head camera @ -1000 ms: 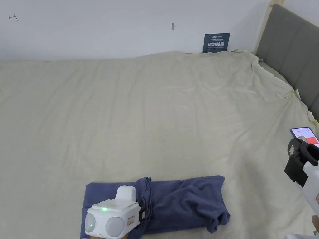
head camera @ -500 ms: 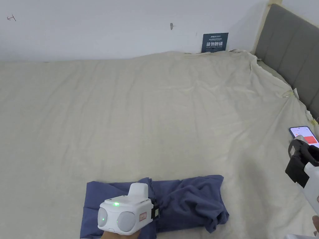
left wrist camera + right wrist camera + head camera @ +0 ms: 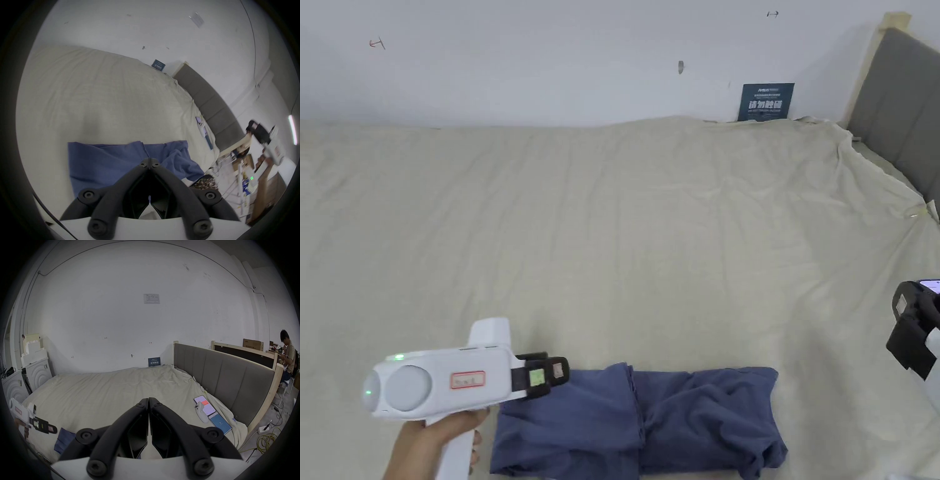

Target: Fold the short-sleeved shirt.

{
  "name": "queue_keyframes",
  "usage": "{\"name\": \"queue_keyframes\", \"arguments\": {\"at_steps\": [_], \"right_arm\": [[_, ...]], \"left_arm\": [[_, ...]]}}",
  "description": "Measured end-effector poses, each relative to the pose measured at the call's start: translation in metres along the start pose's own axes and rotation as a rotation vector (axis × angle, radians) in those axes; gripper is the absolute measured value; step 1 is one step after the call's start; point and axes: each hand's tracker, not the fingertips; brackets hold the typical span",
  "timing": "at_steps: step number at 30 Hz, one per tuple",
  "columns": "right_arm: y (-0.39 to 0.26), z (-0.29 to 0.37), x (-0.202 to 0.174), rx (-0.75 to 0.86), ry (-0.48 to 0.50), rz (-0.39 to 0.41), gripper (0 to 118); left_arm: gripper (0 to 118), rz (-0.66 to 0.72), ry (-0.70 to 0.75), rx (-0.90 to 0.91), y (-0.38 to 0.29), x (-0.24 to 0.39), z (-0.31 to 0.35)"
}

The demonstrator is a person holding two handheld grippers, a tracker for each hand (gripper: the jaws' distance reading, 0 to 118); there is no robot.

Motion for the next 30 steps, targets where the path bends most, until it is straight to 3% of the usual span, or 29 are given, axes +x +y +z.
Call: {"name": "queue_keyframes", "arguments": {"at_steps": [5,7,8,10,12,17,26,30], "right_arm": [[0.000,-0.002,-0.011,-0.007,0.016,0.007,0],[-0.001,-0.003,-0.015,-0.012,0.021,0.009,0],[-0.004,-0.006,-0.012,-0.015,0.022,0.011,0],[-0.007,-0.009,-0.014,-0.022,0.023,0.015,0],[-0.010,-0.012,-0.014,-0.027,0.023,0.016,0],[-0.018,-0.021,-0.013,-0.051,0.016,0.018,0],[-0.026,-0.033,-0.009,-0.082,-0.007,0.031,0],[-0.027,-0.035,-0.009,-0.087,-0.011,0.034,0]], "left_arm": [[0,0.073,0.019,0.005,0.011,-0.047,0.030],[10,0.066,0.026,-0.007,0.013,-0.062,0.035],[21,0.081,0.034,-0.011,0.013,-0.070,0.035],[72,0.126,0.064,-0.051,0.010,-0.086,0.032],[102,0.150,0.085,-0.078,0.006,-0.100,0.025],[101,0.215,0.128,-0.134,-0.010,-0.118,-0.003],[92,0.200,0.072,-0.199,-0.023,-0.132,-0.058],[80,0.151,0.066,-0.202,-0.018,-0.125,-0.066]]}}
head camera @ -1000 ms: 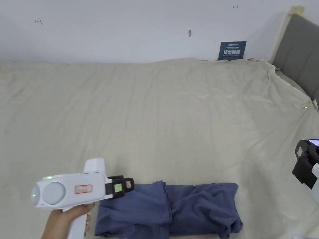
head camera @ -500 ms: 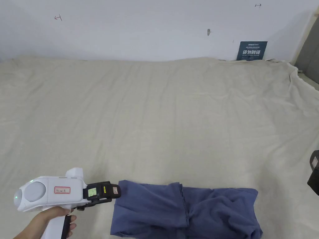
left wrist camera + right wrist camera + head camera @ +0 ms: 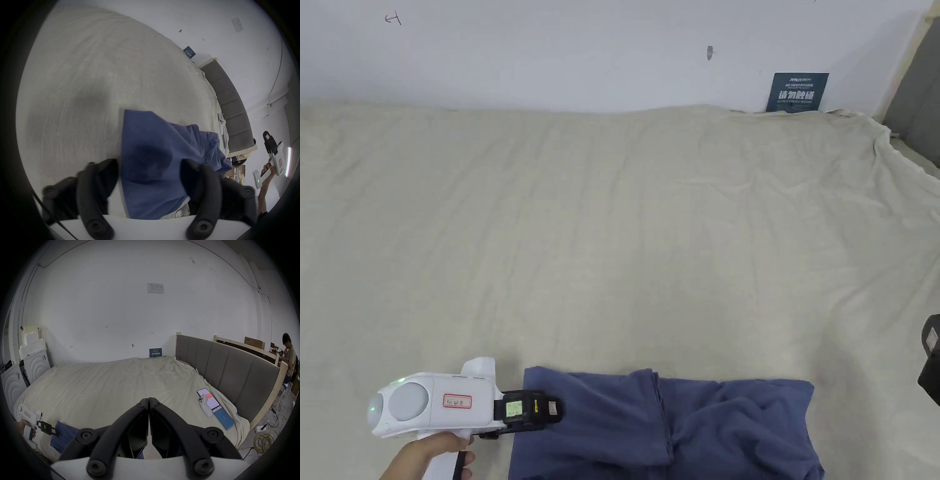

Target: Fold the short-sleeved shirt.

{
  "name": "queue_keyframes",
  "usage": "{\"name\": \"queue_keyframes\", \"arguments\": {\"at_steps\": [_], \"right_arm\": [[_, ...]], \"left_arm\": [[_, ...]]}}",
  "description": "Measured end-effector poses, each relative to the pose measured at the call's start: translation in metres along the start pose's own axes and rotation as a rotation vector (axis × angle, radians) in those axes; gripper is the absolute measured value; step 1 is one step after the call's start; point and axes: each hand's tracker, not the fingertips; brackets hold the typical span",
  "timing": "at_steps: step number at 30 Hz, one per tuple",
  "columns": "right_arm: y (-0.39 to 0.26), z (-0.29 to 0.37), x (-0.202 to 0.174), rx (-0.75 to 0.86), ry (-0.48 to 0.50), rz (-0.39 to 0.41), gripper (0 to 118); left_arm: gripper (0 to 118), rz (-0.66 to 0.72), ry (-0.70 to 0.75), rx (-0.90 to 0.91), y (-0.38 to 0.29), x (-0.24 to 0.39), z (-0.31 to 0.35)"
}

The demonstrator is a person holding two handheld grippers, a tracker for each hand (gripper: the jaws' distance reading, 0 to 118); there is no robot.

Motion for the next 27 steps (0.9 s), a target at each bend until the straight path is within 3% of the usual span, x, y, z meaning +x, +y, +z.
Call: {"name": "queue_keyframes", "arguments": {"at_steps": [1,3,7,10,17,18,19,27], "right_arm": [[-0.001,-0.001,0.000,-0.001,-0.001,0.001,0],[-0.001,0.000,0.000,-0.002,-0.001,-0.001,0],[-0.001,0.002,0.000,-0.002,-0.002,-0.006,0],[0.001,0.004,0.001,0.002,0.000,-0.006,0],[0.006,0.008,0.001,0.022,0.011,-0.003,0],[0.006,0.009,0.001,0.025,0.014,-0.006,0],[0.007,0.009,0.001,0.027,0.020,-0.009,0],[0.007,0.012,-0.004,0.040,0.056,-0.011,0]], "left_arm": [[76,-0.011,-0.003,0.005,0.001,0.003,-0.001],[44,-0.022,0.007,-0.005,0.000,0.007,-0.008],[17,-0.041,0.087,-0.026,-0.002,0.009,-0.010],[13,0.005,0.069,0.003,-0.003,0.018,0.000],[10,-0.088,0.094,0.021,0.003,0.014,0.048],[10,-0.006,0.144,0.068,0.004,0.009,0.058],[10,0.015,0.105,0.027,0.000,0.009,0.068],[10,0.050,0.218,0.071,-0.010,-0.001,0.141]]}}
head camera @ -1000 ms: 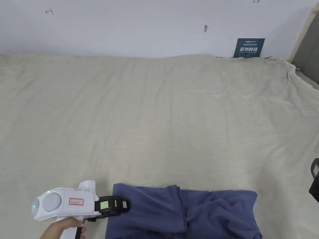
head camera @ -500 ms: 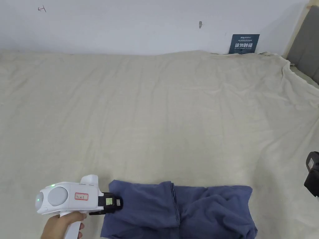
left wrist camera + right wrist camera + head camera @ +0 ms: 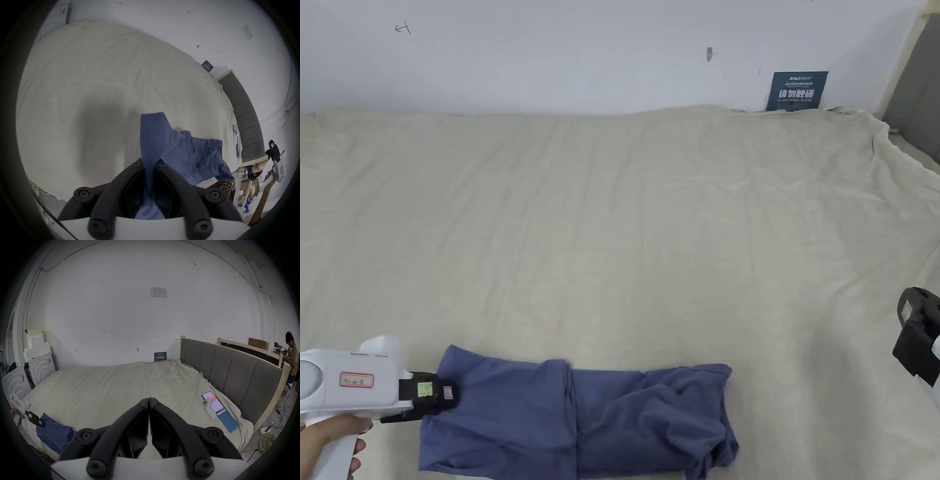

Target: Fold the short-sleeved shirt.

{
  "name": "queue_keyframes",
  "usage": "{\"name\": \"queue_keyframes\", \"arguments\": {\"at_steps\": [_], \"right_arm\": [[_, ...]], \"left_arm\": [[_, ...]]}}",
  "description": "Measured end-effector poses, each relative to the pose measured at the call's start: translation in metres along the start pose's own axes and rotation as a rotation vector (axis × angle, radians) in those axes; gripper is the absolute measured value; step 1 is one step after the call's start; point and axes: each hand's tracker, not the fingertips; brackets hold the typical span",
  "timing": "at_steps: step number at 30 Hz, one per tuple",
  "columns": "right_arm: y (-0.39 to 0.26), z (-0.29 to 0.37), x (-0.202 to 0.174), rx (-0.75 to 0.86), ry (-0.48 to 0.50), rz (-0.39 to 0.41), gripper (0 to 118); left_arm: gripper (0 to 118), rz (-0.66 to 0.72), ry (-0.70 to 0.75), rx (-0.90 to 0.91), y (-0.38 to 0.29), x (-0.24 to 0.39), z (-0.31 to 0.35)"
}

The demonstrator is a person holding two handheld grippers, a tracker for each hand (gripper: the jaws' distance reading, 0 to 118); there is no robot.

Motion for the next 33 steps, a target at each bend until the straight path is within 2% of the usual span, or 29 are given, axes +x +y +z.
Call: {"name": "queue_keyframes", "arguments": {"at_steps": [3,6,12,20,26,33], "right_arm": [[0.000,0.001,0.000,0.003,0.010,-0.005,0],[0.001,0.002,0.001,0.008,0.014,-0.006,0],[0.003,0.006,0.010,0.018,0.015,-0.015,0],[0.002,0.014,0.026,0.024,0.002,-0.019,0],[-0.002,0.017,0.036,0.016,-0.016,-0.016,0],[-0.006,0.021,0.043,0.003,-0.034,-0.020,0]], "left_arm": [[10,0.015,0.001,0.008,0.001,0.010,0.010],[10,0.015,-0.061,0.007,0.004,0.040,0.012],[10,-0.106,-0.149,-0.037,0.012,0.132,-0.007],[10,-0.206,-0.174,-0.169,0.013,0.221,-0.090],[10,-0.202,-0.174,-0.230,-0.005,0.268,-0.155],[10,-0.168,-0.049,-0.240,-0.039,0.287,-0.224]]}}
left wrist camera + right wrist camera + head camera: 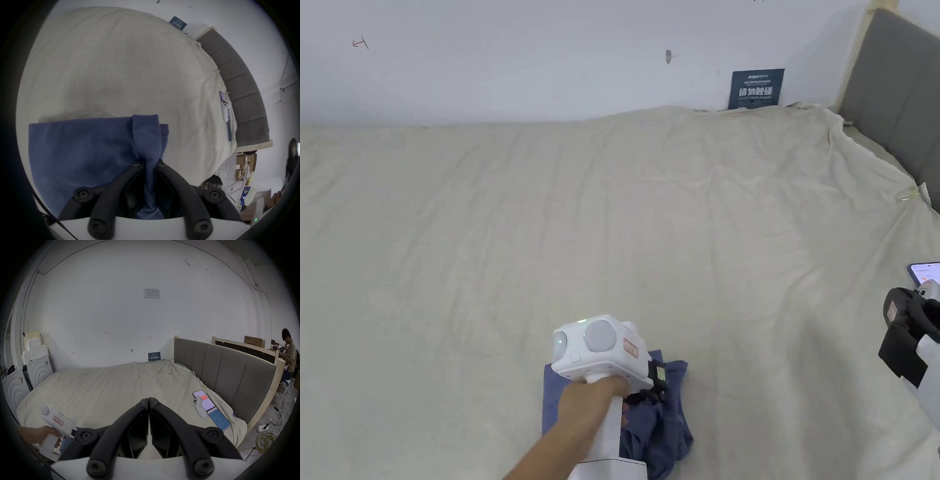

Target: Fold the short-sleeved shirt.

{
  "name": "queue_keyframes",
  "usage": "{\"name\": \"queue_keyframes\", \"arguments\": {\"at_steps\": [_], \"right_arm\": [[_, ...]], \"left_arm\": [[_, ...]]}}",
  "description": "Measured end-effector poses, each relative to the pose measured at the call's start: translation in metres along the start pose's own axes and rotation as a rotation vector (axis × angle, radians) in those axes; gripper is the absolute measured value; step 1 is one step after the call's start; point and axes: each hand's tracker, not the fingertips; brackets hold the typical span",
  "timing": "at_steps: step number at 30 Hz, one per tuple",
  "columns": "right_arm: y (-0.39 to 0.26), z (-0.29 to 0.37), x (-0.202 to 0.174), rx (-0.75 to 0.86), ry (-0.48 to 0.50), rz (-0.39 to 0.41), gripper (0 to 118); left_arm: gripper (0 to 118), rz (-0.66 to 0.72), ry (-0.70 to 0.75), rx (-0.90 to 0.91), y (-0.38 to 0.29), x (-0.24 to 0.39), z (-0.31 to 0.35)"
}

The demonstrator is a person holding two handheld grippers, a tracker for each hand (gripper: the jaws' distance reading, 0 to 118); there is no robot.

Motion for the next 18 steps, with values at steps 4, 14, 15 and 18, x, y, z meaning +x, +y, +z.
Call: {"name": "queue_keyframes", "arguments": {"at_steps": [4,14,15,18], "right_arm": [[0.004,0.006,-0.005,-0.009,-0.010,0.000,0],[0.010,0.011,-0.010,-0.003,-0.007,-0.001,0],[0.011,0.012,-0.011,0.000,-0.006,0.000,0],[0.013,0.012,-0.013,0.008,0.000,0.001,0]], "left_arm": [[18,0.041,0.025,0.055,-0.009,0.001,-0.008],[99,-0.047,-0.099,0.226,-0.009,0.010,0.067],[99,-0.066,-0.097,0.269,-0.010,0.008,0.082],[99,-0.115,-0.044,0.390,-0.015,0.000,0.117]]}}
